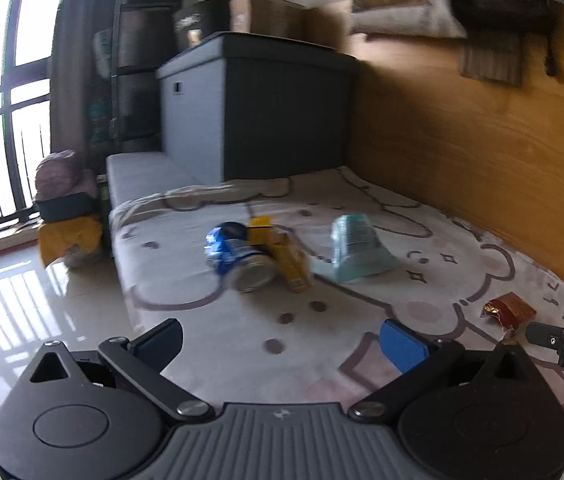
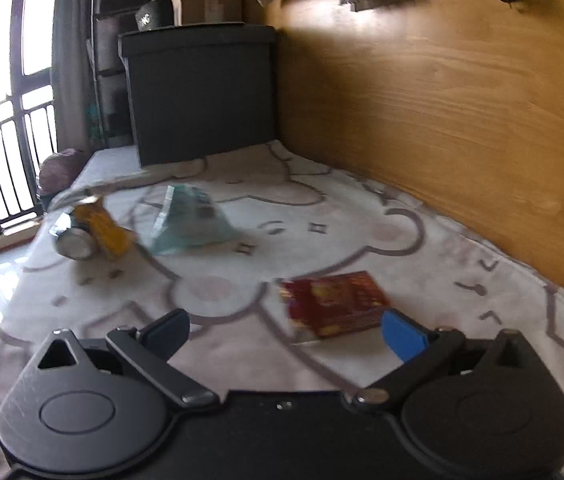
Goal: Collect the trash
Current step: 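Move both open tools from the wastebasket back toward the mattress trash, then grasp the yellow cigarette box with left tool while right tool grasps red cigarette pack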
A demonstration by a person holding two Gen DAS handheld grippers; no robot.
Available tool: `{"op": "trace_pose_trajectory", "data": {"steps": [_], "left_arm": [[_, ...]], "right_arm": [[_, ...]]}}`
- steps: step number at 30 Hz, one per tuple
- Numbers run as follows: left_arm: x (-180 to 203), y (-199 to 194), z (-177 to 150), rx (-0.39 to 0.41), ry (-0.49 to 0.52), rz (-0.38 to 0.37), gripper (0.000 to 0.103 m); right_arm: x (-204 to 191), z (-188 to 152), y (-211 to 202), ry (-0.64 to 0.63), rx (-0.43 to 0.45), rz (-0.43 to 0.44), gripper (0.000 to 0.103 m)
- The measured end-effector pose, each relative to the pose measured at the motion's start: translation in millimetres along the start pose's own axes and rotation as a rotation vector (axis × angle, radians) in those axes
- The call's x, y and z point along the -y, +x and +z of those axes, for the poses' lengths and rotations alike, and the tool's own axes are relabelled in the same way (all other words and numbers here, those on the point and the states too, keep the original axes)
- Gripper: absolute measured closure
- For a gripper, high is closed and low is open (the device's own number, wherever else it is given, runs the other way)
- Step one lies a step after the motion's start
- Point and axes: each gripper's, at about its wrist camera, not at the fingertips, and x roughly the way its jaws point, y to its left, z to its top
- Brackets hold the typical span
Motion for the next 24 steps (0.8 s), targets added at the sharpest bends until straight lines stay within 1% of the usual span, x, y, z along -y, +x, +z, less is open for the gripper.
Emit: {"op": "trace_pose_trajectory", "data": {"steps": [5, 9, 12, 15, 17, 19, 21, 24], "left_arm": [[20, 36, 4, -0.001, 0.011, -0.043, 0.000], [29, 62, 6, 0.004, 0.022, -0.084, 0.000], [30, 81, 9, 0.014, 0.008, -0.127, 0.000], [27, 103, 13, -0.010, -0.031, -0.159, 0.000], [26, 117, 16, -0.017, -0.050, -0.159, 0.000], [25, 130, 18, -0.014, -0.068, -0.162, 0.000], [22, 143, 21, -0.019, -0.104, -0.166, 0.000], [13, 162, 22, -0.034, -0.188, -0.164, 0.000]], "right_arm": [[18, -4, 25, -0.010, 0.011, -0.033, 0.000], [26, -2, 44, 0.003, 0.014, -0.012, 0.000], [27, 0, 58, -0.001, 0.017, -0.001, 0.000], [33, 0, 72, 0.025, 0.013, 0.005, 0.000], [38, 1, 80, 0.040, -0.007, 0.013, 0.000], [42, 2, 83, 0.048, -0.001, 0.027, 0.000], [44, 4, 85, 0.049, 0.005, 0.025, 0.000], [47, 4, 88, 0.059, 0.005, 0.033, 0.000]]}}
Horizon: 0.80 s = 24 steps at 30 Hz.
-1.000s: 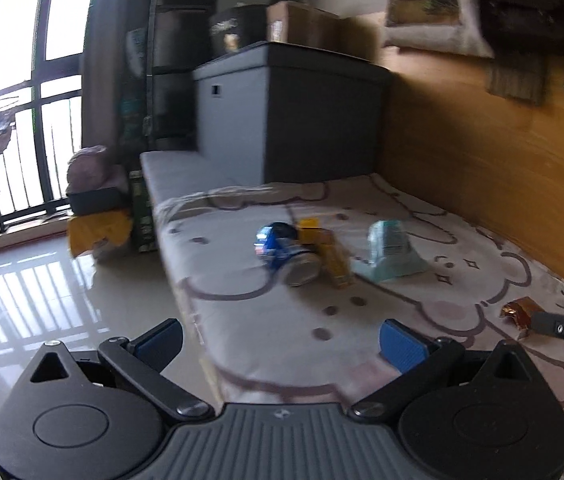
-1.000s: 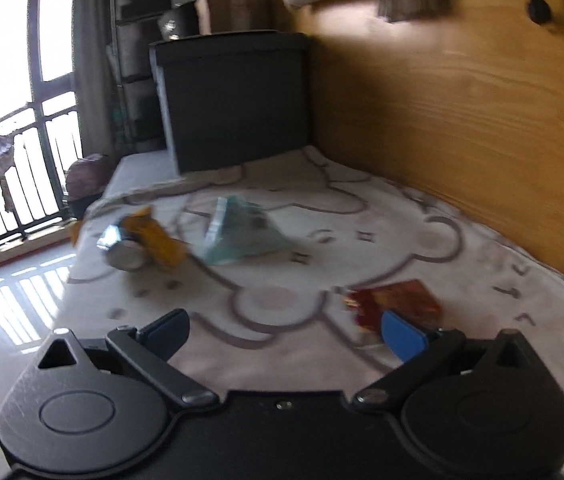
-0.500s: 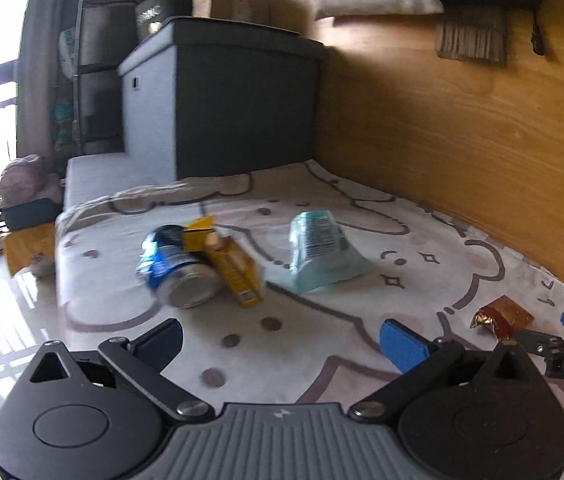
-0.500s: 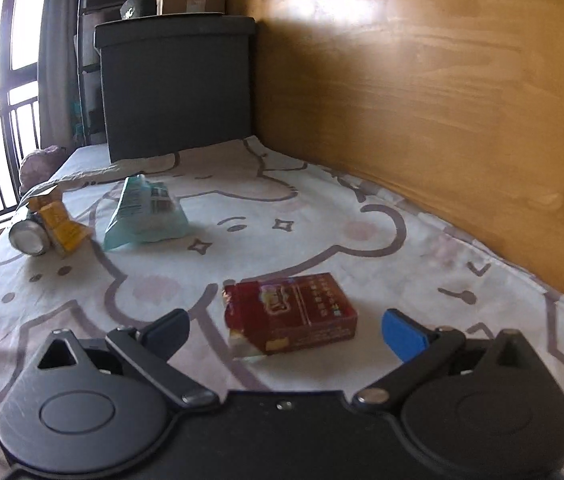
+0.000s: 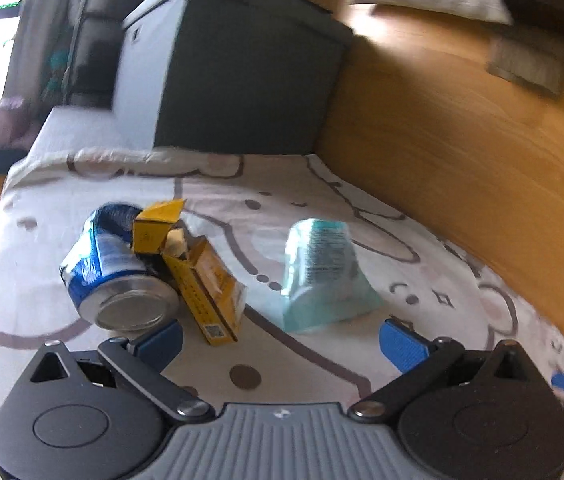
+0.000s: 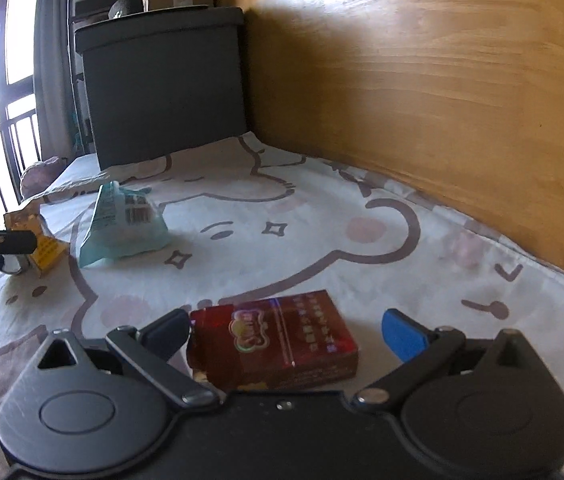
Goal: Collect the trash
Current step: 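Grasp the yellow cigarette box with left tool while right tool grasps red cigarette pack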
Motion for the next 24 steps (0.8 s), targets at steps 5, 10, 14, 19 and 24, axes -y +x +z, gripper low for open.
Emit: {"op": "trace_pose_trajectory", "data": {"steps": [5, 10, 14, 19, 24], "left_arm": [[-22, 20, 0, 0.004, -0.172, 0.005, 0.001], [-36, 31, -1, 0.050, -0.316, -0.013, 0.004], [-39, 36, 1, 0.096, -0.355, 0.005, 0.013], [-39, 40, 1, 0.092, -0.354, 0.031, 0.034], [-35, 42, 1, 0.041, -0.318, 0.019, 0.068]], "right_arm": [[0, -2, 1, 0.004, -0.003, 0.010, 0.000], [-3, -3, 6, -0.012, -0.027, 0.006, 0.001], [-2, -4, 8, -0.008, -0.038, 0.023, 0.012], [-5, -5, 7, -0.025, -0.032, 0.026, 0.014], [-8, -5, 4, -0.039, -0.021, 0.022, 0.016]]}}
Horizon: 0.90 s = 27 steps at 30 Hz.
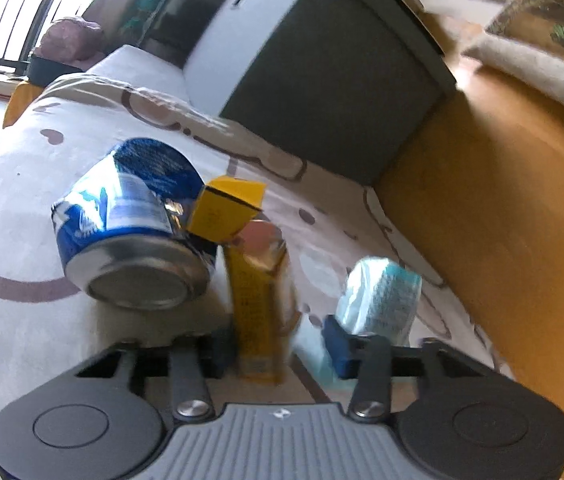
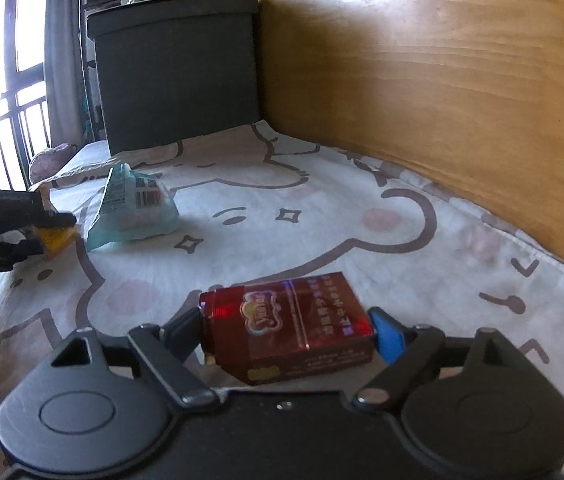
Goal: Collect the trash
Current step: 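Grasp the yellow cigarette box with left tool while right tool grasps red cigarette pack, then lift the yellow box and red pack and carry them to the wastebasket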
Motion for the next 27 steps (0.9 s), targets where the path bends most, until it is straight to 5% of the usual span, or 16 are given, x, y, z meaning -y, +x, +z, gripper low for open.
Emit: {"op": "trace_pose_trajectory", "data": {"steps": [27], "left_arm": [[30, -102, -37, -0.071, 0.437, 0.013, 0.072]], "right_arm": [[-33, -5, -40, 0.044, 0.030, 0.005, 0.019]]}}
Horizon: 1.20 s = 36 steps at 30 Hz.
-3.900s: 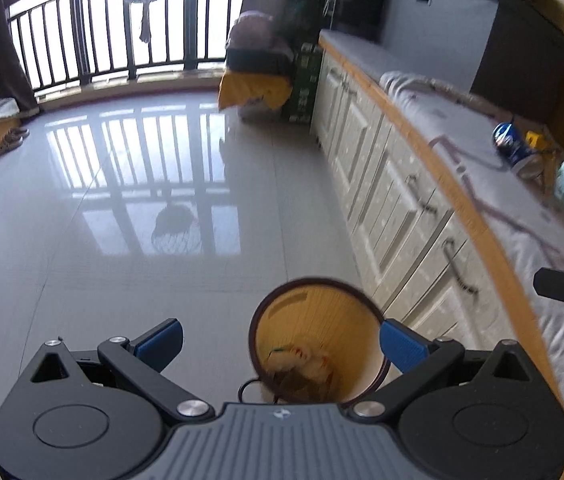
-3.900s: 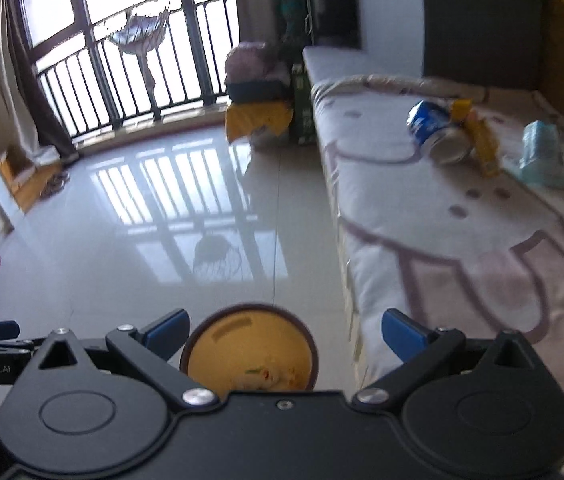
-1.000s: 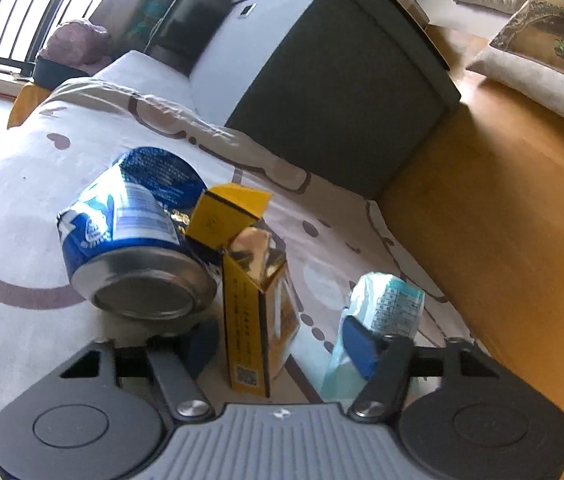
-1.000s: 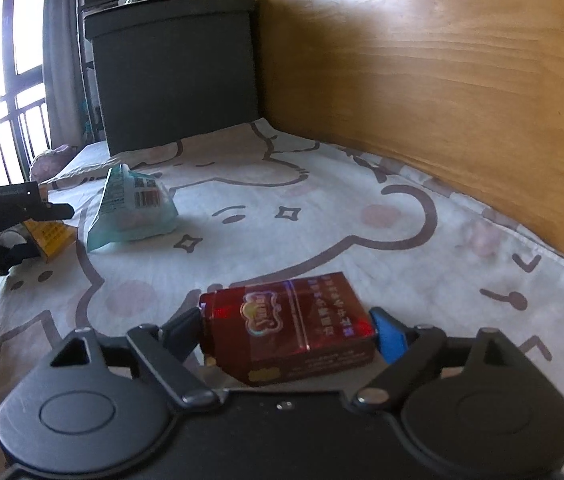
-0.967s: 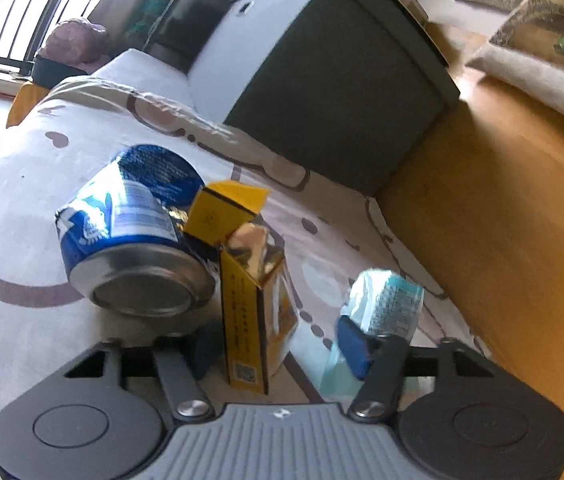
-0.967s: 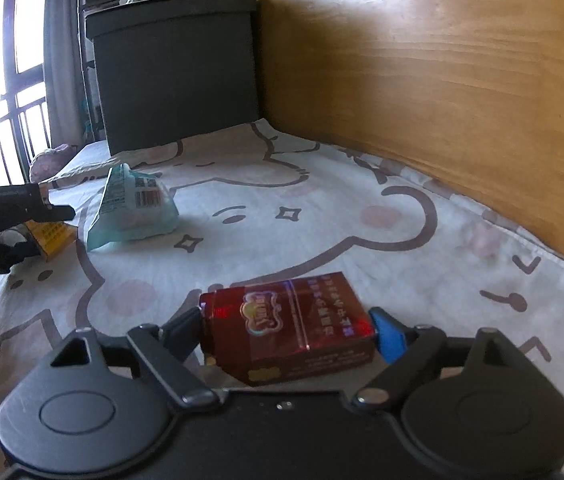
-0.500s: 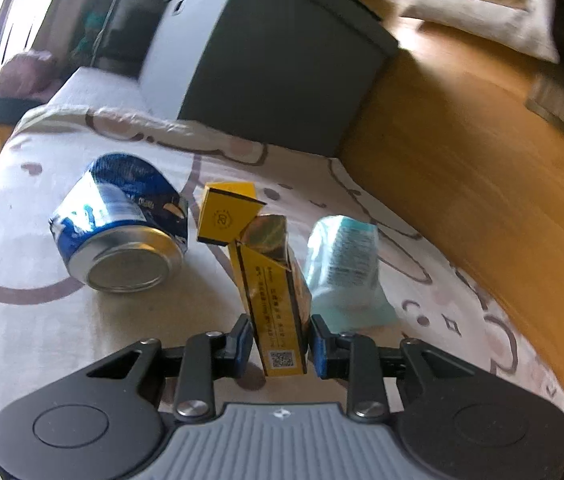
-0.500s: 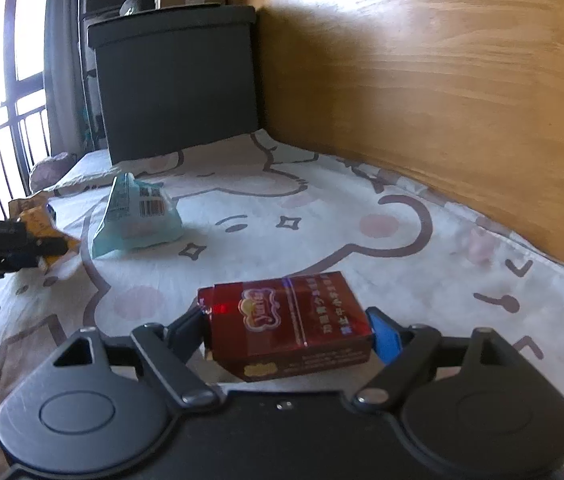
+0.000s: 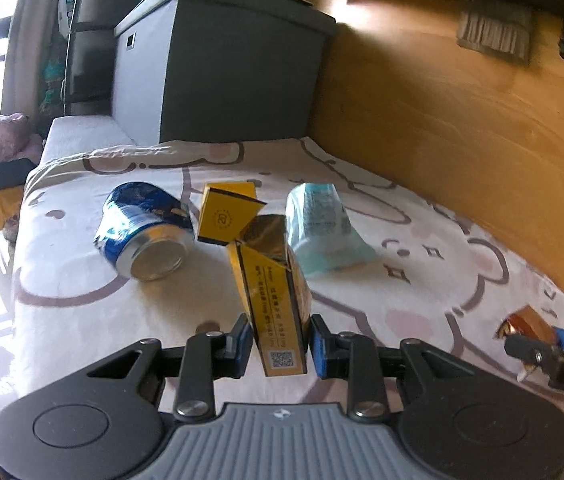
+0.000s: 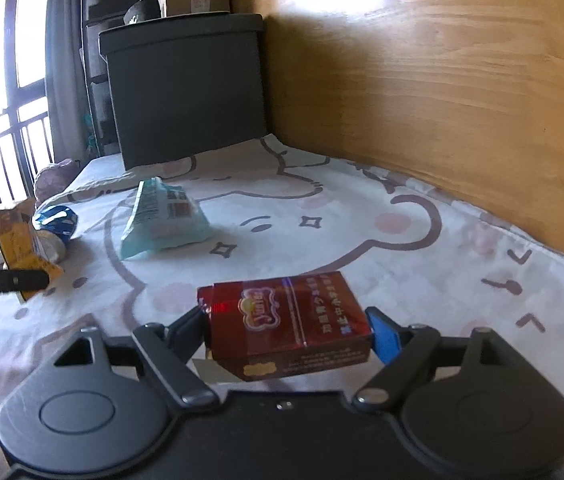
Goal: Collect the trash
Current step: 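Lift the yellow box and red pack and carry them to the wastebasket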
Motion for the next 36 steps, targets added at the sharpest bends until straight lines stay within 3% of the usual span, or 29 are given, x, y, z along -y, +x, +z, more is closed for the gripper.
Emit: {"op": "trace_pose_trajectory", "data": {"steps": [6, 19, 36], "left_arm": [[8, -36, -2, 0.009, 0.046, 0.025, 0.072], [5, -119, 5, 0.044, 0.036, 0.050, 0.072], [-18, -187, -2, 0.067, 0.028, 0.074, 0.072]], "right_arm": [[-18, 10, -23, 0.005, -0.002, 0.020, 0.019], [-72, 37, -87, -0.062, 0.016, 0.047, 0.019], [-130, 38, -133, -0.116, 0.008, 0.070, 0.019]]}}
